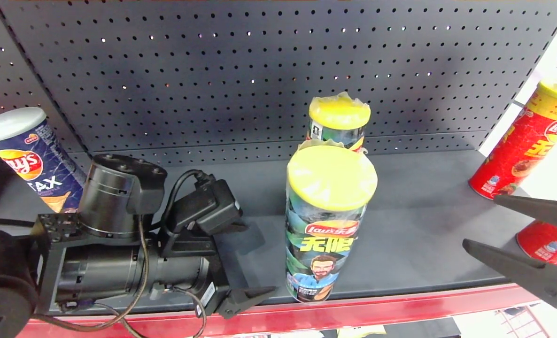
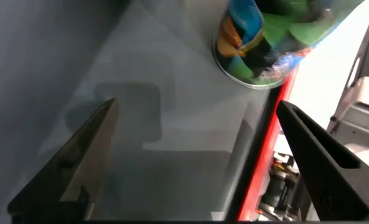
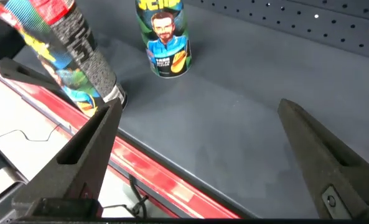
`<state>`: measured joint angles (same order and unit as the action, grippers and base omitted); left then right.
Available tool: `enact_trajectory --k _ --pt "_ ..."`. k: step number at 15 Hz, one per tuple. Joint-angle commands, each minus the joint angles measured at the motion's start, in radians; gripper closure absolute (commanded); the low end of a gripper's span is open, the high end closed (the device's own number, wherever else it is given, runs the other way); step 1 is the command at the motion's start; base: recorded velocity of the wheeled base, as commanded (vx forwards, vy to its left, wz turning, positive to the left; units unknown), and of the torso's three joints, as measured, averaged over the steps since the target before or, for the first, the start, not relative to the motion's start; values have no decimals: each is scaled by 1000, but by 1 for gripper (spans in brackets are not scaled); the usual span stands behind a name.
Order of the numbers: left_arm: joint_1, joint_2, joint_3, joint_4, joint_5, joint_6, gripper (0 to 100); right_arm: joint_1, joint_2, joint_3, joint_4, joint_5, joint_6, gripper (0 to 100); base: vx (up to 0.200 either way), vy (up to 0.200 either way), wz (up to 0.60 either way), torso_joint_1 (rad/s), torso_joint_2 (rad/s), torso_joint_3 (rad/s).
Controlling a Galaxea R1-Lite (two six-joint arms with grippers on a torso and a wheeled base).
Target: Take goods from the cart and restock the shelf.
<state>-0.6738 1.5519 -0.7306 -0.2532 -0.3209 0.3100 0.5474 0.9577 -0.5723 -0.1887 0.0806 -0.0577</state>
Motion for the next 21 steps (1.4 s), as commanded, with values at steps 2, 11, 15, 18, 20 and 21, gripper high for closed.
enact_trajectory --k 2,11,15,18,20,21 --pt "-4 36 -30 0 0 0 0 0 18 -12 0 1 -1 0 0 0 0 0 0 0" --pt "-27 76 -65 0 0 0 0 0 23 -17 0 1 -1 0 0 0 0 0 0 0" --pt "-27 88 -79 -1 0 0 0 0 23 -18 0 1 -1 0 0 0 0 0 0 0" --pt "-30 97 -93 -1 -1 0 0 0 23 -18 0 1 -1 0 0 0 0 0 0 0" --pt "-32 106 -104 -1 -1 0 0 0 23 -18 0 1 -1 0 0 0 0 0 0 0" --pt "-32 109 -112 -1 -1 0 0 0 23 -18 0 1 -1 0 0 0 0 0 0 0"
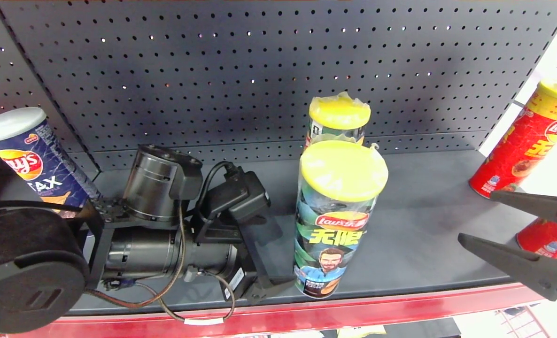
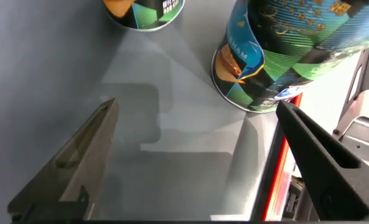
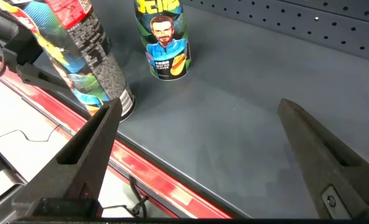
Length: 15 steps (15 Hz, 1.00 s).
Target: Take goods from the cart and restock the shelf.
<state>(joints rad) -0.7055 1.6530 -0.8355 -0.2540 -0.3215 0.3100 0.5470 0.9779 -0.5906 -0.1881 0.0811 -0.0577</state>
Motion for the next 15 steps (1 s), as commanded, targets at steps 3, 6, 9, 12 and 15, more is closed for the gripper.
enact_trajectory --k 3,6,9,12,15 --pt "-2 19 -17 -1 -1 0 0 1 2 0 -1 0 -1 0 0 0 0 0 0 0" --pt "-2 22 -28 -1 -1 0 0 1 2 0 -1 0 -1 0 0 0 0 0 0 0" --pt "-12 31 -40 -1 -1 0 0 1 1 0 -1 0 -1 0 0 0 0 0 0 0" --pt "-14 34 -42 -1 -1 0 0 -1 1 0 -1 -1 -1 0 0 0 0 0 0 0" --pt "-14 37 -43 -1 -1 0 0 1 1 0 -1 -3 -1 0 0 0 0 0 0 0"
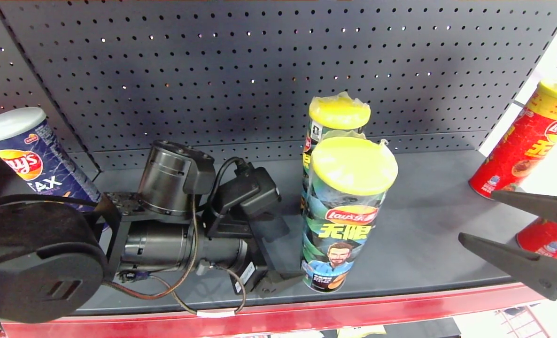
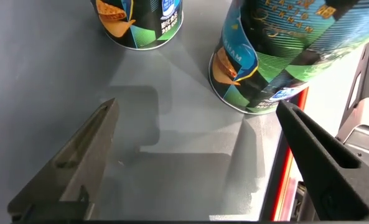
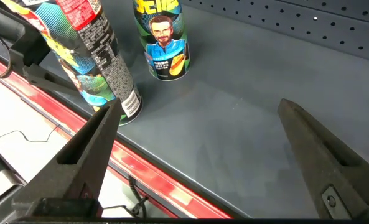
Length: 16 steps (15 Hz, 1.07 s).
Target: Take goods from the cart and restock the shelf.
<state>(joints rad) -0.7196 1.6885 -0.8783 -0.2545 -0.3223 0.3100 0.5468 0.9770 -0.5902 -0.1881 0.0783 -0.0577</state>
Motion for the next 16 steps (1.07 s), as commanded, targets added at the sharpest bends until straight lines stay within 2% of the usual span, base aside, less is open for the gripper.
enact_trajectory --k 1,16 --pt "0 2 -1 0 0 0 0 1 2 0 -1 0 -1 0 0 0 0 0 0 0" --pt "6 0 -2 0 2 -2 0 1 -3 -5 -1 -6 -1 0 0 0 0 0 0 0"
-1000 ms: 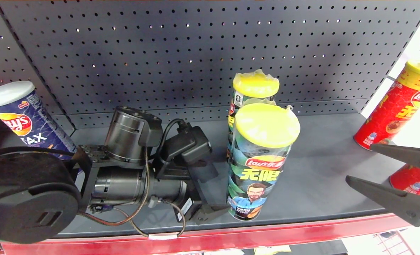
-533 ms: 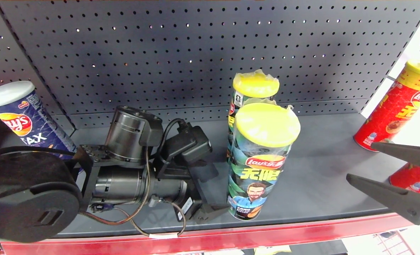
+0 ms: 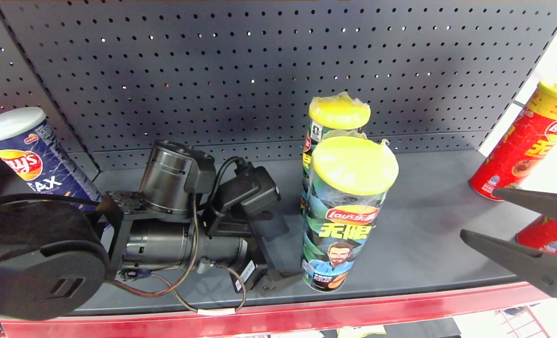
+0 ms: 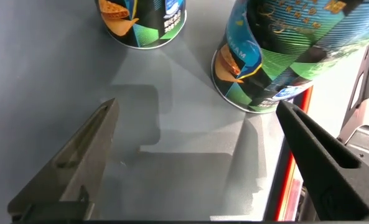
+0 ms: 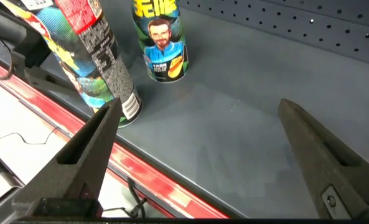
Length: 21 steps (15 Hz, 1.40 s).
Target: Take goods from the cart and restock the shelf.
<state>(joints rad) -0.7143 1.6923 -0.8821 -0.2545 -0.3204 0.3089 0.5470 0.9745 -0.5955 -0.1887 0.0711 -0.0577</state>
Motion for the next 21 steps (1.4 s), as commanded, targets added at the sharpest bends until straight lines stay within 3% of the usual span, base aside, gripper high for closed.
enact_trajectory --k 1,3,5,7,9,10,11,12,14,15,17,18,20,21 --pt "7 -37 17 1 1 -2 0 1 -8 10 0 -1 -1 0 0 0 0 0 0 0" --pt "30 -106 69 3 11 -8 0 5 -25 19 2 -5 -5 0 0 0 0 0 0 0" --pt "121 -316 232 6 29 -10 0 5 -91 59 17 -5 -19 0 0 0 0 0 0 0" --pt "272 -530 339 37 37 -24 0 5 -211 80 137 -5 -21 0 0 0 0 0 0 0" --pt "427 -731 361 189 38 -63 0 1 -365 63 362 -5 -21 0 0 0 0 0 0 0" --pt "473 -801 358 276 38 -77 0 -6 -421 48 436 -8 -21 0 0 0 0 0 0 0" --pt "553 -938 353 439 41 -90 0 -48 -516 17 560 -51 -19 0 0 0 0 0 0 0" --pt "613 -1027 354 529 58 -90 0 -88 -569 8 608 -91 -14 0 0 0 0 0 0 0" --pt "762 -1134 364 639 219 -90 0 -197 -637 26 615 -178 13 0 0 0 0 0 0 0" --pt "820 -1159 390 647 299 -93 0 -269 -642 26 615 -232 21 0 0 0 0 0 0 0" --pt "826 -1188 456 597 273 -157 0 -414 -606 19 614 -300 19 0 0 0 0 0 0 0" --pt "823 -1191 502 512 267 -163 0 -473 -596 25 611 -301 15 0 0 0 0 0 0 0" --pt "822 -1188 580 342 259 -162 0 -496 -585 56 591 -301 -11 0 0 0 0 0 0 0" --pt "819 -1183 589 316 254 -162 0 -496 -565 59 568 -301 -30 0 0 0 0 0 0 0"
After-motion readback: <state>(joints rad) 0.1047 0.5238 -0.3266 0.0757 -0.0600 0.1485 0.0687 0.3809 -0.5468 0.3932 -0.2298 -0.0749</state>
